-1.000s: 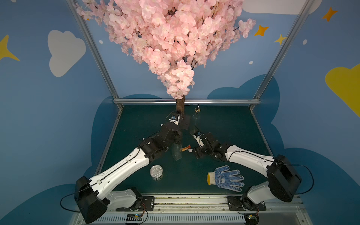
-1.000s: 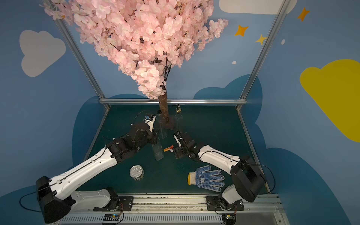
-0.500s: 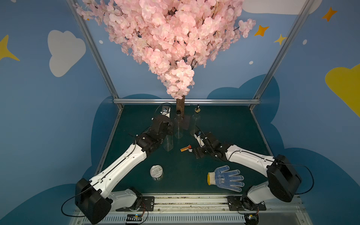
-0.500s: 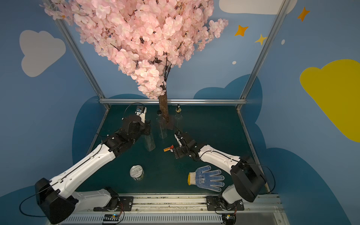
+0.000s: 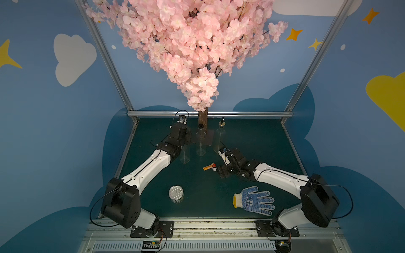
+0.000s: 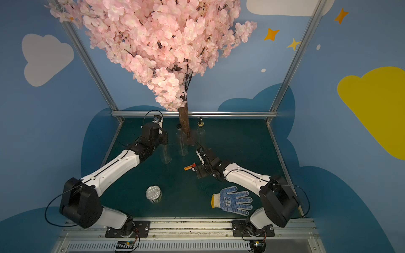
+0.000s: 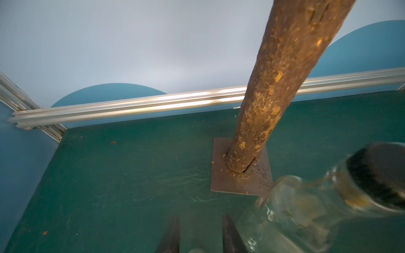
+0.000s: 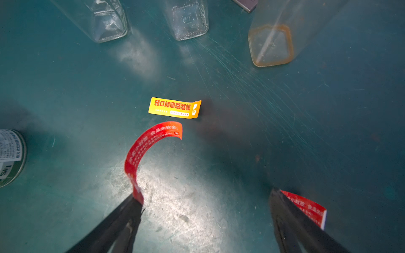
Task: Remove the label from the bottle
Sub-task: Place the bottle at the center of the board.
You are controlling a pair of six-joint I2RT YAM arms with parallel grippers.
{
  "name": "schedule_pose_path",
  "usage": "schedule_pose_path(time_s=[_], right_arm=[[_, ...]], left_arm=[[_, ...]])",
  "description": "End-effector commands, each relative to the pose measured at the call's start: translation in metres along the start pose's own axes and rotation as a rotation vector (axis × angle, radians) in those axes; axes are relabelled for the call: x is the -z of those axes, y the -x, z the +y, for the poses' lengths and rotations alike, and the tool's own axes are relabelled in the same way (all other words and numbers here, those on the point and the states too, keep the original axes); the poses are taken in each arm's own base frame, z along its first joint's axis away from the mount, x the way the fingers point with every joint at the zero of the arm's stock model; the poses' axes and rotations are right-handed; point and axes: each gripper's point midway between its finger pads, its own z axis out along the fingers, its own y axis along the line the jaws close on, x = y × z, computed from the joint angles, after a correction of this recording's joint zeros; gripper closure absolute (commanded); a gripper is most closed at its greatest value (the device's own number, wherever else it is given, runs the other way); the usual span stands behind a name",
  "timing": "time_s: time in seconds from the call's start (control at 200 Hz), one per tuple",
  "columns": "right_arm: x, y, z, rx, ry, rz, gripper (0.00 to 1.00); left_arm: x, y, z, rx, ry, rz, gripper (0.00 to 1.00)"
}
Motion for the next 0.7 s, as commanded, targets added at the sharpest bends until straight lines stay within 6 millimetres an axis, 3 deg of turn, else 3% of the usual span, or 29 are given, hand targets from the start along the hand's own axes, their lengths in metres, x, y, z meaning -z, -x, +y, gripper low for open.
schedule_pose_path(time_s=[0.0, 0.13, 0.31, 0.541, 0.696], right_arm=[[0.003, -0.005, -0.005, -0.008, -0.011, 0.006, 0.1], [0.0, -0.005, -0.004, -0.009, -0.007, 0.009, 0.1], [-0.001, -0.005, -0.003, -0.01, -0.001, 0.011, 0.1], [-0.002, -0.005, -0.003, -0.01, 0.002, 0.014, 0.1], [-0.003, -0.005, -0.003, -0.011, 0.003, 0.015, 0.1]], left_arm=[[0.005, 0.03, -0.002, 0.047, -0.025, -0.107, 0.98], [0.002, 0.022, 0.001, 0.052, -0.011, -0.087, 0.96], [-0.001, 0.013, 0.003, 0.054, 0.004, -0.064, 0.84], [0.0, 0.01, 0.004, 0.067, 0.005, -0.066, 0.74], [0.003, 0.011, 0.007, 0.07, 0.013, -0.069, 0.59]])
